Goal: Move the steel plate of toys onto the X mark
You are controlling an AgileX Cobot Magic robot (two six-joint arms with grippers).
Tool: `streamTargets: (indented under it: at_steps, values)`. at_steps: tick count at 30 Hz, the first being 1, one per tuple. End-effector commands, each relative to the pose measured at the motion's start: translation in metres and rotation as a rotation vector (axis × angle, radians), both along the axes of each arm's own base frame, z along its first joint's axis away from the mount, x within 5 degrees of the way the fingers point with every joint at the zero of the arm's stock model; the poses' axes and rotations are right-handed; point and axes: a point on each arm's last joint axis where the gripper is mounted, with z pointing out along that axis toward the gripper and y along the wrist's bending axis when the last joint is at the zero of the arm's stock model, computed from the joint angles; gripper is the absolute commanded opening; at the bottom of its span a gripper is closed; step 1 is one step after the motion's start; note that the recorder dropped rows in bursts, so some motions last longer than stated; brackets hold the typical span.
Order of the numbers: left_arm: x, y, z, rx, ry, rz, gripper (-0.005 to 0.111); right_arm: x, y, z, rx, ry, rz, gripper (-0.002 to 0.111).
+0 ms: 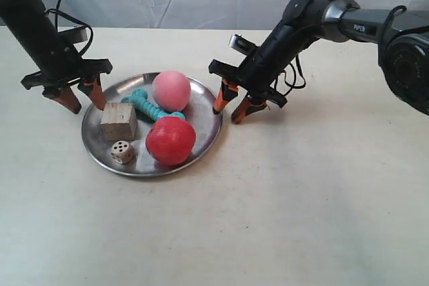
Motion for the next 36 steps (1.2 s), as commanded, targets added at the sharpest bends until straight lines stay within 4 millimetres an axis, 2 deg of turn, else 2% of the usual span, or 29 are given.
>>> streamTargets:
  at_steps: [1,3,5,6,7,9,12,14,16,18,20,23,26,28,31,36]
  values:
    - [-0.002,0.005,0.025,0.015,-0.056,-0.004,0.045,0.007,-0.025,0.024,-0.037,-0.067,-0.032,0.046]
    - [-0.004,0.01,0.04,0.034,-0.091,-0.004,0.029,0.008,-0.033,0.042,-0.035,-0.104,-0.048,0.038]
    - [-0.005,0.015,0.057,0.036,-0.143,0.012,0.006,0.008,-0.039,0.063,-0.03,-0.159,-0.046,0.018]
    - [-0.006,0.018,0.07,0.027,-0.186,0.022,0.001,0.006,-0.04,0.078,-0.036,-0.197,-0.035,0.005]
    - [-0.007,0.019,0.084,0.013,-0.232,0.034,0.0,0.004,-0.041,0.094,-0.046,-0.243,-0.017,0.0]
    - [-0.014,0.02,0.113,-0.023,-0.317,0.027,0.0,-0.004,-0.039,0.126,-0.066,-0.336,0.031,0.0]
    - [-0.038,0.015,0.165,-0.074,-0.481,0.002,0.0,-0.031,-0.024,0.183,-0.13,-0.488,0.128,-0.001]
    - [-0.061,0.009,0.195,-0.101,-0.598,-0.027,0.0,-0.054,-0.014,0.215,-0.195,-0.594,0.171,-0.001]
    - [-0.092,0.003,0.221,-0.105,-0.725,-0.052,0.0,-0.082,-0.002,0.245,-0.25,-0.723,0.19,-0.001]
    - [-0.124,-0.003,0.238,-0.093,-0.835,-0.071,0.0,-0.114,0.009,0.268,-0.252,-0.825,0.201,-0.001]
    - [-0.157,-0.006,0.247,-0.086,-0.929,-0.068,0.0,-0.146,0.016,0.282,-0.221,-0.885,0.217,-0.001]
    - [-0.21,-0.006,0.265,-0.091,-1.111,-0.036,0.0,-0.195,0.021,0.292,-0.172,-0.973,0.236,-0.001]
    - [-0.251,0.001,0.269,-0.084,-1.252,0.006,0.0,-0.237,0.013,0.29,-0.127,-1.041,0.198,-0.001]
    - [-0.267,0.004,0.265,-0.069,-1.297,0.019,0.0,-0.255,0.005,0.282,-0.109,-1.087,0.157,-0.001]
    - [-0.282,0.008,0.247,-0.043,-1.302,0.024,0.0,-0.274,-0.008,0.26,-0.107,-1.129,0.113,-0.001]
    - [-0.29,0.008,0.229,-0.043,-1.25,0.01,0.0,-0.292,-0.022,0.203,-0.137,-1.097,0.066,-0.001]
